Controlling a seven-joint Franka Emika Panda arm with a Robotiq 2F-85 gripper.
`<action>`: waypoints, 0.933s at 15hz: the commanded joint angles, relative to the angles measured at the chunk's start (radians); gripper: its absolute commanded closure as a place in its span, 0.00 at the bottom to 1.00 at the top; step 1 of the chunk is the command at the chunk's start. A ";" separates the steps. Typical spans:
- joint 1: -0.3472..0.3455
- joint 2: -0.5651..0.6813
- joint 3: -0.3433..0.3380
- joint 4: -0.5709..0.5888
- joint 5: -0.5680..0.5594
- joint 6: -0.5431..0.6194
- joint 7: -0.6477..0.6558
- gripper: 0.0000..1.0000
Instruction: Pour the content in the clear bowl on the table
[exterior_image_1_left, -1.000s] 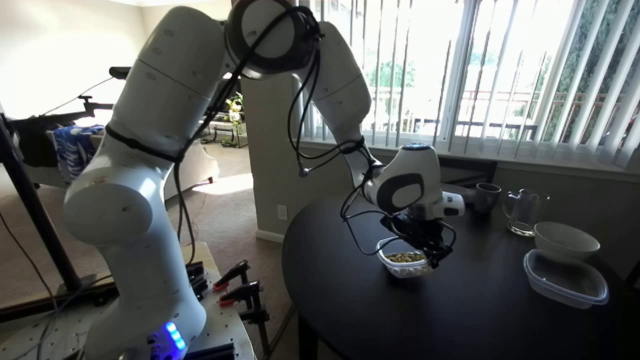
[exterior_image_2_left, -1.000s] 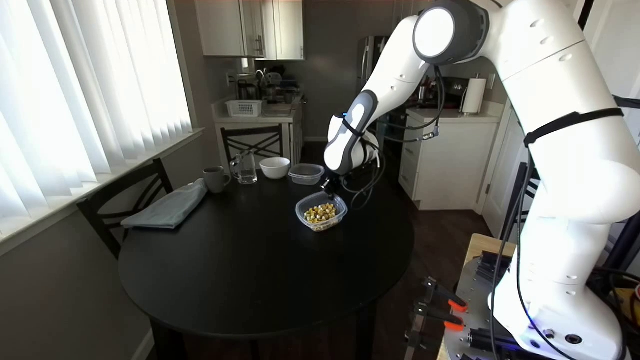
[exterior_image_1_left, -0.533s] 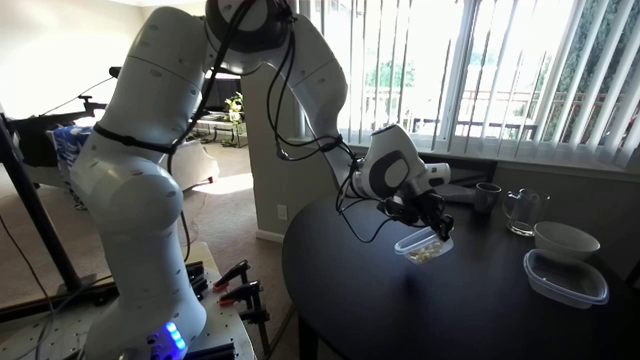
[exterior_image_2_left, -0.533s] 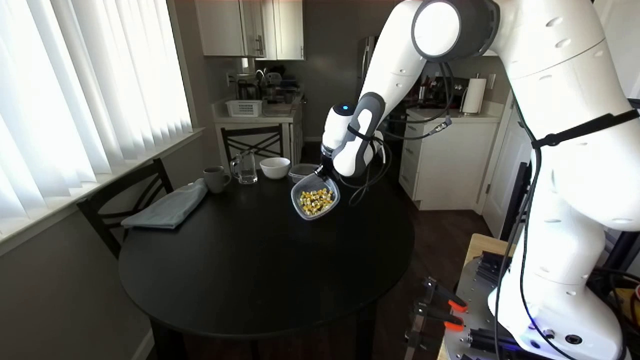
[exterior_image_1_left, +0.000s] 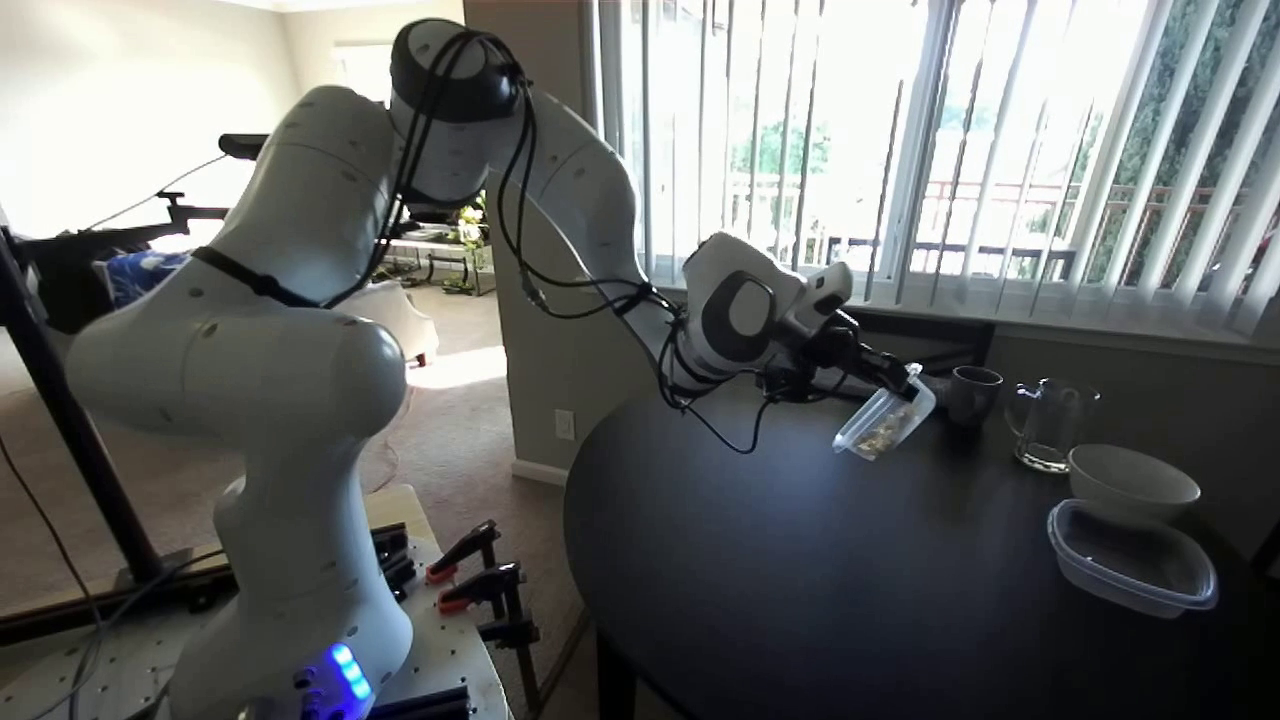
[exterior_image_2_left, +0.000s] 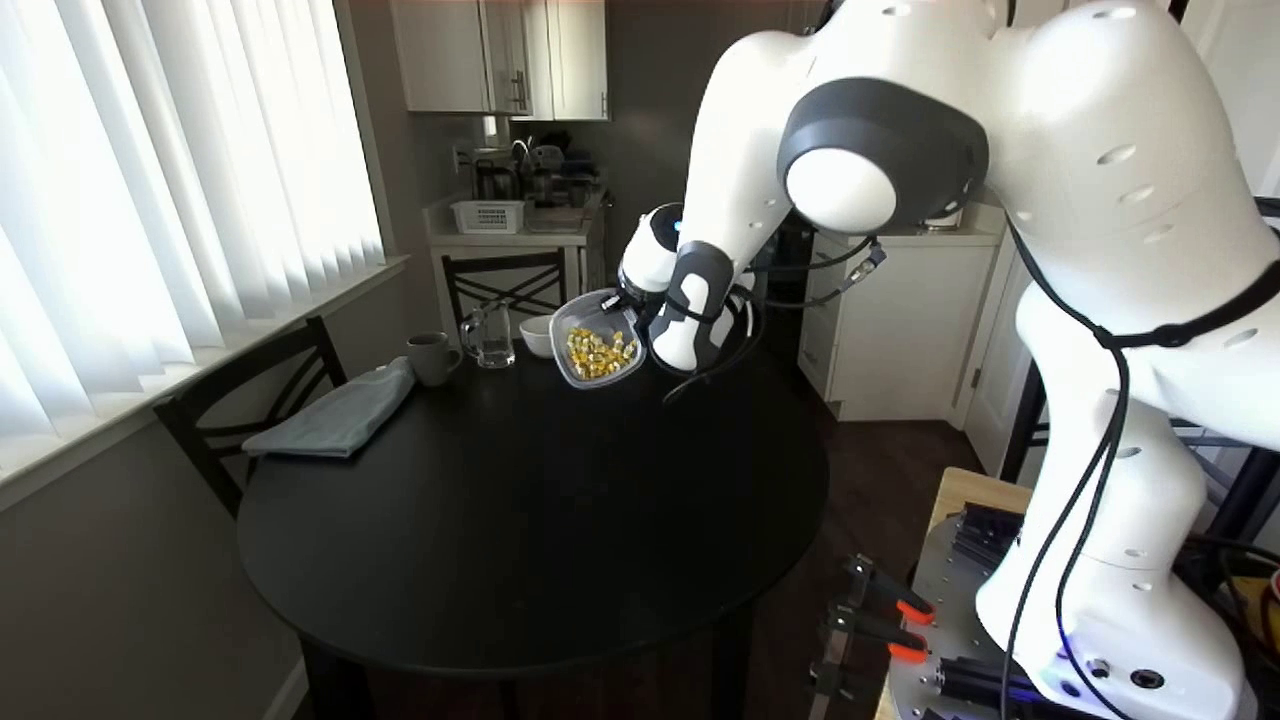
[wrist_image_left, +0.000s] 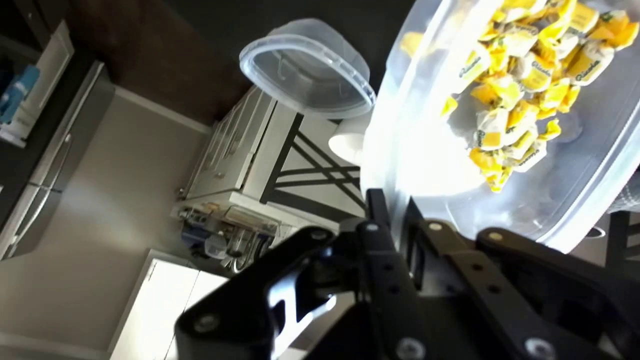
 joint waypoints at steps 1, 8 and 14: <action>0.132 0.226 -0.098 -0.040 0.274 0.070 -0.031 0.98; 0.224 0.598 -0.152 -0.031 0.666 -0.041 -0.085 0.98; 0.252 0.682 -0.209 -0.146 0.688 -0.021 -0.196 0.98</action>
